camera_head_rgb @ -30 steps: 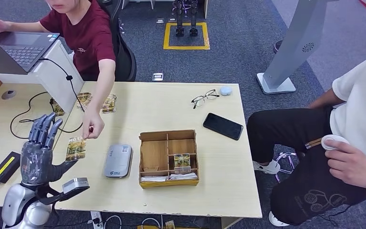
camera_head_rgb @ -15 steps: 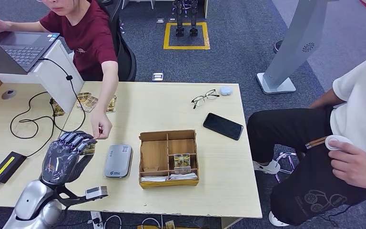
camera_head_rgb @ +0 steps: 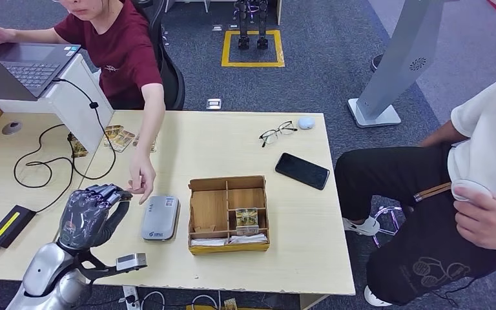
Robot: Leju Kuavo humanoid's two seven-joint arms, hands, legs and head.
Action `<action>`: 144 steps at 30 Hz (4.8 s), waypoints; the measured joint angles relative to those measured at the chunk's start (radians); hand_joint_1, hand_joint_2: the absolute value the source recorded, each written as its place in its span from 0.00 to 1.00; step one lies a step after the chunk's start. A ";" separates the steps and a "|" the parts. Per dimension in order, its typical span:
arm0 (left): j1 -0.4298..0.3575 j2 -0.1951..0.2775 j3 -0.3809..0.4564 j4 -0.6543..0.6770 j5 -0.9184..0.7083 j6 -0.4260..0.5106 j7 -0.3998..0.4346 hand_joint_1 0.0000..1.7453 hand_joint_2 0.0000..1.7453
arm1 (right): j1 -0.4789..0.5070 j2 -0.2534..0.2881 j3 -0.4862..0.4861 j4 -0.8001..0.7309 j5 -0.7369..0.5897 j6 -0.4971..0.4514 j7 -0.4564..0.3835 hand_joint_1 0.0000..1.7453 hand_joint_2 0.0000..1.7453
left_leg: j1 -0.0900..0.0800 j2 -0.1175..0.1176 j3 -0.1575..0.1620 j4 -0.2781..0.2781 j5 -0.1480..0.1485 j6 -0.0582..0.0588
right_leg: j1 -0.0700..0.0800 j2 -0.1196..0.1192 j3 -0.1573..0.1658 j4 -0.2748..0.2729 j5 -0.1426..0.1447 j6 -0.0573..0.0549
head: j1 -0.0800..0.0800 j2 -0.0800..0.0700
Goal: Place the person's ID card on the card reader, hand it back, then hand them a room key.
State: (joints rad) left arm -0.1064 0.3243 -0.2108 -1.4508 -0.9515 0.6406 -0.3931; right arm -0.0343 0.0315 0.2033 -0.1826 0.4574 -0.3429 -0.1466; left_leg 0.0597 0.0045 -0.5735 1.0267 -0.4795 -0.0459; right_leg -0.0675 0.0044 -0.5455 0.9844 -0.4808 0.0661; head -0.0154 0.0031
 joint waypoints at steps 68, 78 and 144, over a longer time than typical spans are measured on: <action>-0.158 -0.278 -0.015 0.445 0.738 -0.455 0.385 1.00 1.00 | 0.018 0.035 -0.040 0.005 0.017 -0.057 0.023 0.00 1.00 | 0.000 -0.001 -0.001 0.000 0.002 0.000 | 0.000 -0.001 0.000 0.000 0.002 0.001 | 0.000 0.000; -0.170 -0.293 -0.015 0.473 0.718 -0.432 0.347 1.00 1.00 | 0.017 0.041 -0.040 0.004 0.018 -0.060 0.026 0.00 1.00 | 0.000 -0.001 -0.001 0.000 0.003 0.000 | 0.000 -0.001 0.000 0.000 0.003 0.001 | 0.000 0.000; -0.329 -0.358 0.173 0.348 0.199 -0.074 0.059 0.00 1.00 | -0.016 0.052 -0.004 -0.032 0.089 -0.027 0.046 0.00 1.00 | 0.000 -0.001 -0.003 0.000 0.005 0.001 | 0.000 -0.001 -0.002 0.000 0.004 0.001 | 0.000 0.000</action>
State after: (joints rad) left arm -0.4350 -0.0340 -0.0374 -1.1024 -0.7528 0.5668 -0.3337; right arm -0.0498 0.0837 0.1991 -0.2147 0.5465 -0.3702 -0.1007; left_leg 0.0596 0.0031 -0.5769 1.0270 -0.4748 -0.0453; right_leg -0.0675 0.0036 -0.5477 0.9843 -0.4769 0.0673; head -0.0154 0.0031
